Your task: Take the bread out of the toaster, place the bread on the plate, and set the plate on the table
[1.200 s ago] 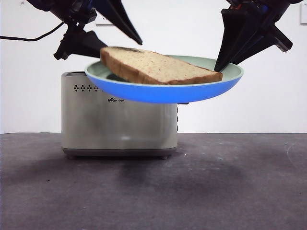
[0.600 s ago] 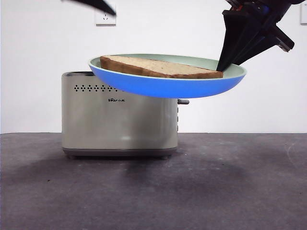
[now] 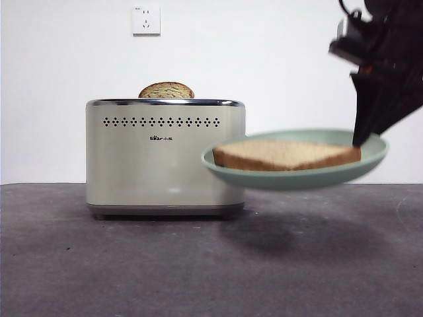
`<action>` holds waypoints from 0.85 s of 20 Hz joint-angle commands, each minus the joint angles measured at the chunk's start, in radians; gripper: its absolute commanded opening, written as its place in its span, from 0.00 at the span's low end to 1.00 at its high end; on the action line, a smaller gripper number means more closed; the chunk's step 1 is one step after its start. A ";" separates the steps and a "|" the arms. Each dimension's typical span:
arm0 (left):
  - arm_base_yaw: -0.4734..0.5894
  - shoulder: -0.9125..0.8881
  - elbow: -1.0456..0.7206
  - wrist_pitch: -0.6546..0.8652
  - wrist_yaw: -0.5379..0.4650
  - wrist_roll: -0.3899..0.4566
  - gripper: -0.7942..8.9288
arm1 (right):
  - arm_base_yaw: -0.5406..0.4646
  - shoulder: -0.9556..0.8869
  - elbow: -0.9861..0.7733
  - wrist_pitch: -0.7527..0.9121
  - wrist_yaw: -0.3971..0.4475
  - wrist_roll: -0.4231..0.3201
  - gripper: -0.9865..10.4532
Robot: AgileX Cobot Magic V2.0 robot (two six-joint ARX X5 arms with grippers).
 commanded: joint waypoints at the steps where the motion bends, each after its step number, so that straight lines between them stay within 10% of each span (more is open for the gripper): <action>1: -0.003 -0.059 -0.001 0.013 -0.036 0.012 0.53 | 0.000 0.085 -0.003 0.003 -0.013 -0.009 0.08; 10: -0.002 -0.140 -0.001 -0.003 -0.099 0.020 0.53 | 0.000 0.327 -0.003 0.005 -0.018 -0.031 0.08; 17: -0.002 -0.135 -0.001 -0.016 -0.121 0.042 0.53 | -0.003 0.312 -0.001 0.012 -0.011 -0.007 0.35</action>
